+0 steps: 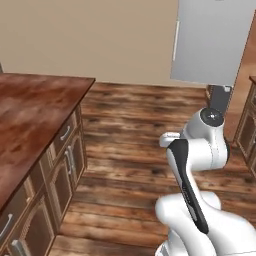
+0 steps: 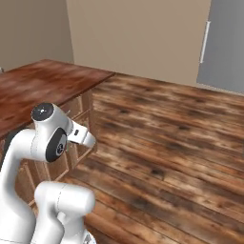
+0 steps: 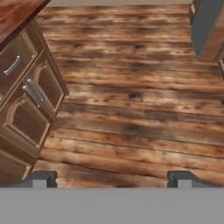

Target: Take a sugar cube from the saucer and place it inside the coffee. Then, grab milk from the fridge and place it next to the coffee on the counter to sweeten the coffee.

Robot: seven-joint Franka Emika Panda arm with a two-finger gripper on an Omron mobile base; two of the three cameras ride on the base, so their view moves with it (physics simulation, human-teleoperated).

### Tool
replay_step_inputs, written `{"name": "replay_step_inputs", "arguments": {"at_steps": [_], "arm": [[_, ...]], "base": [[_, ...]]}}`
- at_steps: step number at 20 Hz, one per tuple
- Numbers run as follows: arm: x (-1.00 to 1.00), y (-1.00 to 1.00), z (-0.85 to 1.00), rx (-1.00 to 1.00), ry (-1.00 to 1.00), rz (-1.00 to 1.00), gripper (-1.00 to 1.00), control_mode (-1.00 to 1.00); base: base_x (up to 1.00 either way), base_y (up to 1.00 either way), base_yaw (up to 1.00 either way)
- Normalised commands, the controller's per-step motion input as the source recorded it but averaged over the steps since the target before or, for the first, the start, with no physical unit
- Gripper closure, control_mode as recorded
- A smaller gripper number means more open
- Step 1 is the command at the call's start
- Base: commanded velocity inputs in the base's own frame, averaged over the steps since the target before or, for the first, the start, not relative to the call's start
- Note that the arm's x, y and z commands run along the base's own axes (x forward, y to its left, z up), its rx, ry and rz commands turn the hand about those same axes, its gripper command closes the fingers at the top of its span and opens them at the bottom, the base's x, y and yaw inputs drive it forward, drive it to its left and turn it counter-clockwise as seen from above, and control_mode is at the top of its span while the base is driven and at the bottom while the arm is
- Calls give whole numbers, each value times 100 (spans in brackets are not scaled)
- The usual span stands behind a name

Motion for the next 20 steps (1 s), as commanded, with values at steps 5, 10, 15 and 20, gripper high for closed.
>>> {"name": "replay_step_inputs", "arguments": {"at_steps": [5, 10, 15, 20], "arm": [[0, 0, 0, 0, 0, 0, -100, 100], [0, 0, 0, 0, 0, 0, -100, 100], [0, 0, 0, 0, 0, 0, -100, 100], [0, 0, 0, 0, 0, 0, -100, 100]], "base": [[99, 0, 0], [100, 0, -4], [100, 0, -13], [100, 18, -22]]}}
